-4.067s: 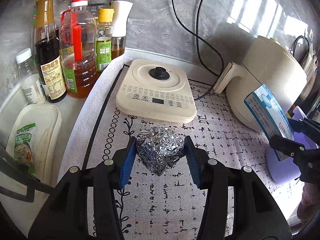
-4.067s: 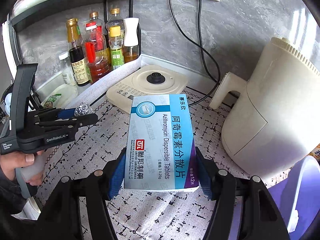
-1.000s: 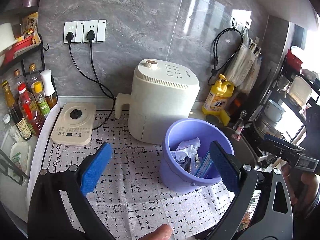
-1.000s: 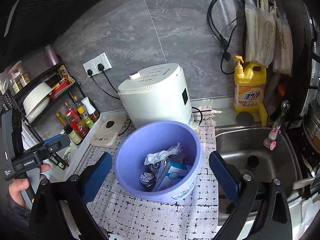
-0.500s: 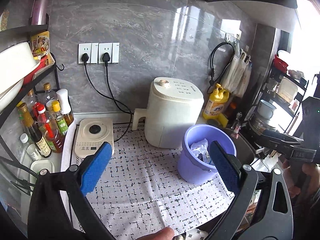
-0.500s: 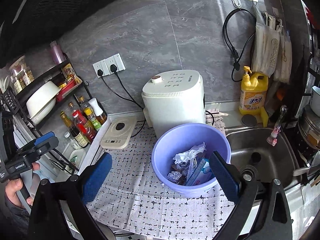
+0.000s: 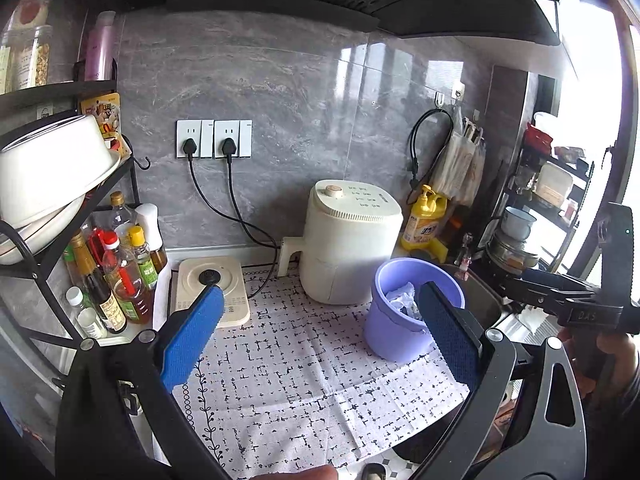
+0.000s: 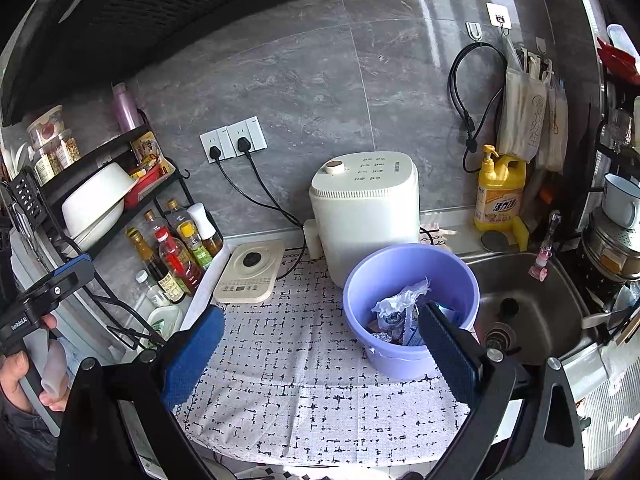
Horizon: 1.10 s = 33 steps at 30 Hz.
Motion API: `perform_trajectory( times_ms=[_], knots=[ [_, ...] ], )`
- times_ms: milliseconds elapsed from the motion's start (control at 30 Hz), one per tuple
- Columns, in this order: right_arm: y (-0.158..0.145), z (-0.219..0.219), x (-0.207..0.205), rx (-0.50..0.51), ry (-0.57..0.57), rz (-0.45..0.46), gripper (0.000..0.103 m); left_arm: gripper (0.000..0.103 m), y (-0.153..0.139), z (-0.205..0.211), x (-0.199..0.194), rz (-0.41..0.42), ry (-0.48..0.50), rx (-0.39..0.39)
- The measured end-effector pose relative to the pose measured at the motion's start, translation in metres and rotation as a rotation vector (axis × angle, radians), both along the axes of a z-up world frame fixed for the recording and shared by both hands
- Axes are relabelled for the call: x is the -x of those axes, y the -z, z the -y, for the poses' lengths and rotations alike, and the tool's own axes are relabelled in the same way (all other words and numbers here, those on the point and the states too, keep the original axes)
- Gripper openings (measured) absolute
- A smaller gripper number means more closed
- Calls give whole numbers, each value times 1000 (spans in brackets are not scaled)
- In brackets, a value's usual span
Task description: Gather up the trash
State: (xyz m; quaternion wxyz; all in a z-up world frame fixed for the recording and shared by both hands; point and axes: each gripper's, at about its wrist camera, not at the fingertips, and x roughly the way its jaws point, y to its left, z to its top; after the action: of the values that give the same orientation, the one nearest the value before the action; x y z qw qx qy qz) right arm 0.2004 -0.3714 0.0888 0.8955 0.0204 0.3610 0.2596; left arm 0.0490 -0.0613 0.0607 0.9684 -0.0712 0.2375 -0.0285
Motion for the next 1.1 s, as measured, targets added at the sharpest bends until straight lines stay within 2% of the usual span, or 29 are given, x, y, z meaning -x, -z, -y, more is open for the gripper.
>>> perform_trajectory(
  times_ms=[500, 1100],
  knots=[
    [-17, -2, 50, -25, 29, 63, 95, 97, -12, -9, 35, 50, 19, 3],
    [-12, -17, 54, 37, 45, 75, 95, 97, -6, -13, 33, 48, 19, 21]
  ],
)
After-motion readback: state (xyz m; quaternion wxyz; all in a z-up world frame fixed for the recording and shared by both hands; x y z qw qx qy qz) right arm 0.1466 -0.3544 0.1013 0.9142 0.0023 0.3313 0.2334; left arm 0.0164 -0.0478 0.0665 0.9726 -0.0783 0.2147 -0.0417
